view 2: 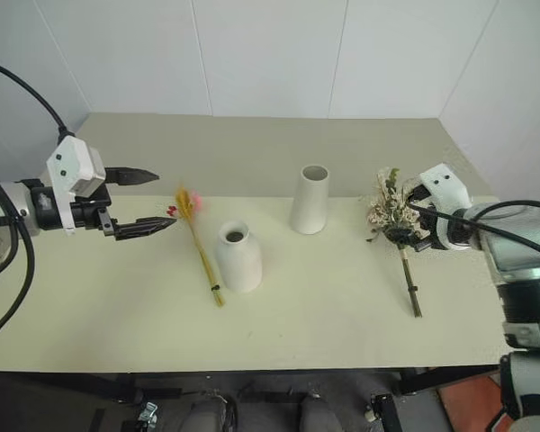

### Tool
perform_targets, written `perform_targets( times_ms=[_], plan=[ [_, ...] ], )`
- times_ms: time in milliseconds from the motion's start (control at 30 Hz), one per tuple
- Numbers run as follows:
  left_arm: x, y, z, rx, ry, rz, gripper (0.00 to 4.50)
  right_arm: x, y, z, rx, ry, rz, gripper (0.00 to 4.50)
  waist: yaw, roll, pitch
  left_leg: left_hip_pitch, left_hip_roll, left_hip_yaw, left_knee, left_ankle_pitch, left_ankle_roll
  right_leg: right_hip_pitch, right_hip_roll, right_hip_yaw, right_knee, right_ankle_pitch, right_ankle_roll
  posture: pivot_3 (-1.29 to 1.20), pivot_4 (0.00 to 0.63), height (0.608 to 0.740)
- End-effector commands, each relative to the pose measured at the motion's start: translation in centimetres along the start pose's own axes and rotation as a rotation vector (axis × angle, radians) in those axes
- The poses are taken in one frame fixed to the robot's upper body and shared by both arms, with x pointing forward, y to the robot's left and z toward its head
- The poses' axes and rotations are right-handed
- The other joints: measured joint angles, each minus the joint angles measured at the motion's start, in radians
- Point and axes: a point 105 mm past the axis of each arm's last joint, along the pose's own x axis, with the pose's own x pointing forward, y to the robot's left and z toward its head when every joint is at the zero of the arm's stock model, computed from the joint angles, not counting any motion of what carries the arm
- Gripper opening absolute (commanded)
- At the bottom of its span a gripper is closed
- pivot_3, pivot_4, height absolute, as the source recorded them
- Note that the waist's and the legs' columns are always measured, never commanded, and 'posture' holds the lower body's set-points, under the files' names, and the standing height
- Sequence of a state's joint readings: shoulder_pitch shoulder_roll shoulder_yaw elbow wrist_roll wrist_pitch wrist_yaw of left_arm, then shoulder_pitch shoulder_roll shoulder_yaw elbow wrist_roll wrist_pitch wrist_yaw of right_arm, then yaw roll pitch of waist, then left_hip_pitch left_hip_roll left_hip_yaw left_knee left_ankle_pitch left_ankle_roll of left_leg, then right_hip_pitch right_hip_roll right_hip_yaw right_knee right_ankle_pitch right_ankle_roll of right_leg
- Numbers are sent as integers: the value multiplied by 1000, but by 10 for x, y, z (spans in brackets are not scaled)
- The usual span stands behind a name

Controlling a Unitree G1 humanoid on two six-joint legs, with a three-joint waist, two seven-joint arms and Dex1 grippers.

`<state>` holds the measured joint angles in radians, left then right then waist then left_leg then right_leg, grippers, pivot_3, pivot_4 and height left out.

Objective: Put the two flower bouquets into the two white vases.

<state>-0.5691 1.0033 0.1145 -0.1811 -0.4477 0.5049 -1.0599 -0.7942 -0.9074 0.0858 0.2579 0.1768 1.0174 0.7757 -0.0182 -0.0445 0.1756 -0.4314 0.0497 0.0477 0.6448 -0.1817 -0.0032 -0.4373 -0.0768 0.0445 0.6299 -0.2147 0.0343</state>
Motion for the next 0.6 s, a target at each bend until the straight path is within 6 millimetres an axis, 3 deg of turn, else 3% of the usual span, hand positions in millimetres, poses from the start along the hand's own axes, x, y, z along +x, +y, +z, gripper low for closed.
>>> perform_targets(
  times_ms=[33, 267, 300, 400, 600],
  plan=[
    [-5, -3, 5, 36, 16, 11, 4500, 4, -20, -8, 73, 54, -85, 4492, 3, 0, 0, -1, 0, 0, 0, 0, 0, -1, 0, 0, 0, 0, 0, 0, 150, 740],
    [-10, -6, -1, 21, 47, 24, 4500, 18, -13, -22, 120, 133, -34, 4492, 2, 0, 0, -1, 0, 0, 0, 0, 0, -1, 0, 0, 1, 0, 0, 0, 150, 740],
    [-10, -6, -2, 20, 50, 24, 4500, 20, -11, -21, 128, 127, -14, 4322, 1, 0, 0, 0, 0, 0, 0, 0, 0, -1, 0, 0, 1, 1, 0, 0, 150, 740],
    [-9, -7, -4, 16, 56, 25, 4500, 23, -8, -24, 141, 142, 10, 3585, -1, 0, 0, 1, 0, 0, 1, 1, 1, -1, 0, 0, 2, 1, 0, 0, 150, 740],
    [-11, -5, 0, 21, 49, 37, 4500, 26, -10, -26, 181, 150, 6, 1430, -1, 0, 0, 1, 0, 0, 1, 1, 1, -1, 0, 0, 2, 1, 0, 0, 150, 740]
  ],
)
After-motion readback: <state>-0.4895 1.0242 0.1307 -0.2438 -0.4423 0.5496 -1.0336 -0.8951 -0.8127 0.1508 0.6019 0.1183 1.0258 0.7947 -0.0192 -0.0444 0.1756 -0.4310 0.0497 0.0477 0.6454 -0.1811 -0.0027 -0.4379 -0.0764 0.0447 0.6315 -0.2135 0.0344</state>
